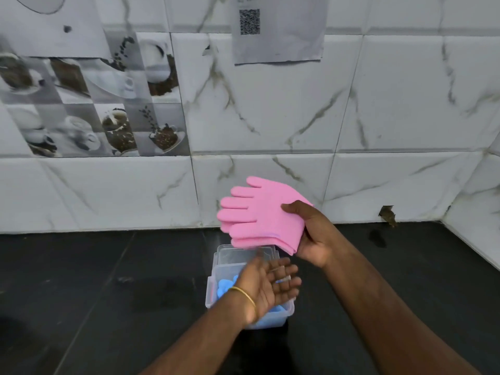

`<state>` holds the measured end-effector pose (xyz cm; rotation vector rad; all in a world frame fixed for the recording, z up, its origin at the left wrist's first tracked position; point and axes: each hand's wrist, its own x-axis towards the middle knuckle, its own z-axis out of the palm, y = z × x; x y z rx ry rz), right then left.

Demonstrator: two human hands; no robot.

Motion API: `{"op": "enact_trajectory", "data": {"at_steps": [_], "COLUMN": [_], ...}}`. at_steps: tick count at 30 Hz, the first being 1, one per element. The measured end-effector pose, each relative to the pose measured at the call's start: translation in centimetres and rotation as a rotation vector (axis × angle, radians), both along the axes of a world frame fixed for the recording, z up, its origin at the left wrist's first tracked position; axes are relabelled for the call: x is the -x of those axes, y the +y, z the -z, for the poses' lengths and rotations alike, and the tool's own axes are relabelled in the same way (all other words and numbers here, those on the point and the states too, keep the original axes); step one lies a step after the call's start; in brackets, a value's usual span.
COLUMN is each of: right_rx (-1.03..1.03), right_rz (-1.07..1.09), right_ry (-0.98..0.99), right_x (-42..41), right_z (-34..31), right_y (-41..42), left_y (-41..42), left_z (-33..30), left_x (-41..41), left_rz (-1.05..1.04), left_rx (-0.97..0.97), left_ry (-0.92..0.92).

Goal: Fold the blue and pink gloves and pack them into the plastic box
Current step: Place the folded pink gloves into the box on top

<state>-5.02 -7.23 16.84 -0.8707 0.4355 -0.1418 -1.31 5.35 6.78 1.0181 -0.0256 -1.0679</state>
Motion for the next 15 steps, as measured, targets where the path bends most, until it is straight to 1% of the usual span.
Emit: {"op": "enact_trajectory", "data": {"at_steps": [1,2,4,6,7,9,12,15], "right_rx": [-0.003,0.000,0.032,0.082,0.113,0.179,0.260,0.417], "right_rz": [-0.037,-0.073,-0.131,-0.166,-0.168,-0.149,-0.143,-0.151], "right_ry": [0.015,0.038,0.095,0.168,0.212,0.306,0.404,0.436], "right_x": [-0.2,-0.2,-0.2,-0.2,-0.1,0.3,-0.1,-0.2], "right_z": [0.0,0.2,1.3,3.0,3.8,5.5,7.6,8.8], "right_y": [0.3,0.5,0.7,0.6,0.5,0.1,0.4,0.5], "left_y": [0.8,1.8,3.8,5.5,6.2,7.1,7.7,7.4], "left_z": [-0.3,-0.6,-0.7,-0.3,-0.1,0.3,1.4,2.5], "left_x": [-1.2,-2.4,-4.6,-6.2,-6.7,-6.8,-7.0,-6.6], "left_rz": [-0.061,-0.100,-0.149,-0.204,-0.205,-0.132,-0.067,-0.129], "left_rx": [0.072,0.143,0.291,0.371,0.370,0.358,0.283,0.192], "left_ry": [0.082,0.120,0.141,0.171,0.187,0.233,0.210,0.161]}}
